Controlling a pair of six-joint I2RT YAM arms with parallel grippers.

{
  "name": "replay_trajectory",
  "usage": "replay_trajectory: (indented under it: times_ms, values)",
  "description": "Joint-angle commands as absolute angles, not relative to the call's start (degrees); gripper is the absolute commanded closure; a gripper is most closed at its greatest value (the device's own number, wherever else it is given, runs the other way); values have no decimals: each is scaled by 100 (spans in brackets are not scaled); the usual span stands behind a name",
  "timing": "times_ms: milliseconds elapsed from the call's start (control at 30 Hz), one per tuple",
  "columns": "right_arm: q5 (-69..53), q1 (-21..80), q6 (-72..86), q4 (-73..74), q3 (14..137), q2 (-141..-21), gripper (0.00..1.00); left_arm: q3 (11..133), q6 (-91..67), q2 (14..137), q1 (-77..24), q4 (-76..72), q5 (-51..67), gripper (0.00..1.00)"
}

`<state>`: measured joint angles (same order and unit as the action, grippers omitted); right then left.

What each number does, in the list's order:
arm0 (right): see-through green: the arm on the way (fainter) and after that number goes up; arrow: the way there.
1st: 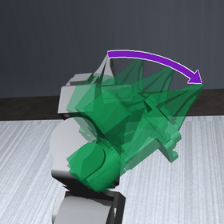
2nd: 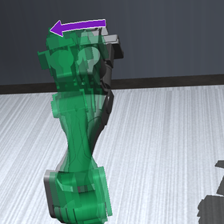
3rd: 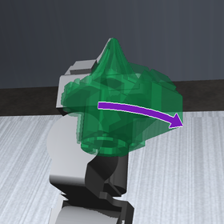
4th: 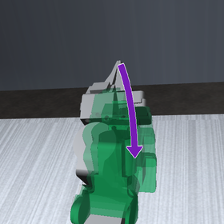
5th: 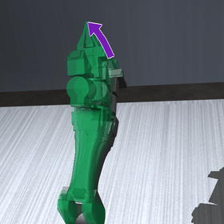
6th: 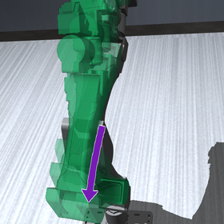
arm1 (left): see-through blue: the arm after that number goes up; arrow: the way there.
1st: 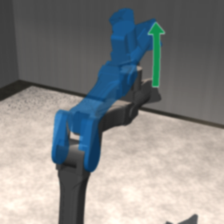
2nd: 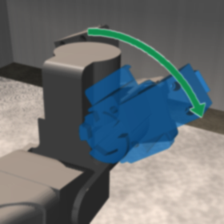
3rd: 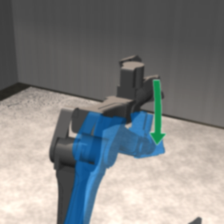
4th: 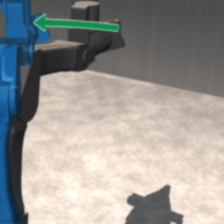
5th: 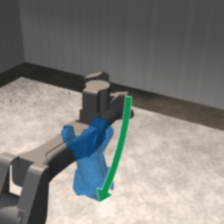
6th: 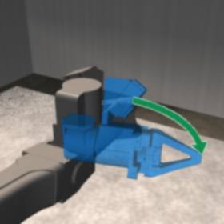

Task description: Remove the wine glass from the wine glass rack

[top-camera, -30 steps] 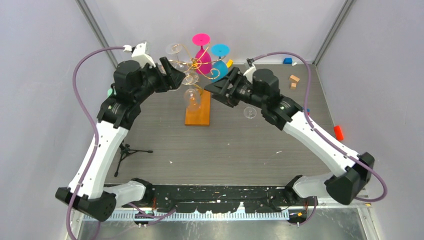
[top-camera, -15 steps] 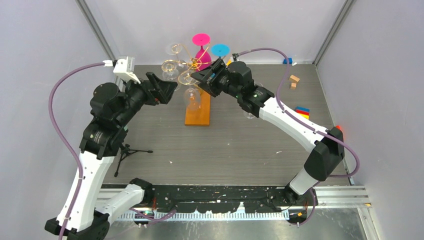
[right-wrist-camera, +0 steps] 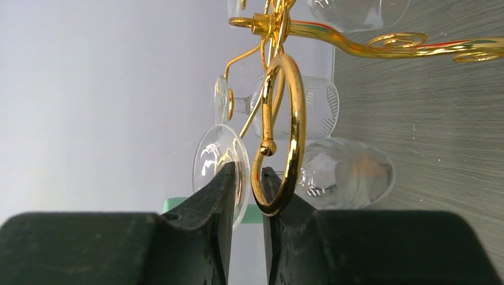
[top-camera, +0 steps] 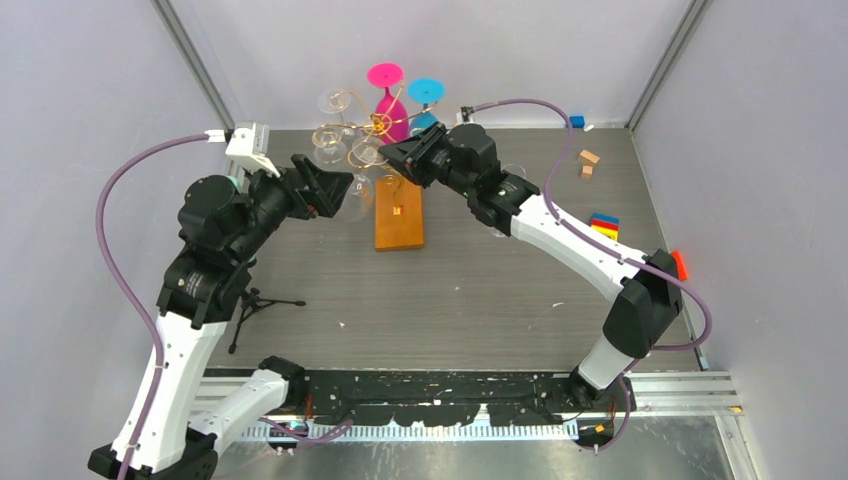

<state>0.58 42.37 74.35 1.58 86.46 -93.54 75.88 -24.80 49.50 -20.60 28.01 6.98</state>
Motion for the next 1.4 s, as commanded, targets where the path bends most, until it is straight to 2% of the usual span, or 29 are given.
replay_trajectory:
  times_ms: [0, 233, 400, 733, 1033, 1367]
  values:
    - [305, 4254, 7326, -449, 8762, -9325, 75, 7559, -2347, 4877, -2030, 2755, 826, 14]
    - [301, 4266, 7315, -441, 8702, -9237, 73, 7542, -2338, 4890, -2030, 2751, 826, 13]
    - [461, 4278, 7287, -289, 8607, -9080, 65, 7533, -2323, 4923, -2032, 2751, 822, 13]
    - [939, 4280, 7399, -211, 8139, -8721, 58, 7529, -2320, 4993, -2030, 2768, 808, 13]
    - [982, 4288, 7452, -325, 7851, -8372, 47, 7516, -2303, 5009, -2030, 2785, 793, 13]
    - [525, 4287, 7598, -411, 7978, -8478, 47, 7504, -2318, 5010, -2030, 2785, 792, 13]
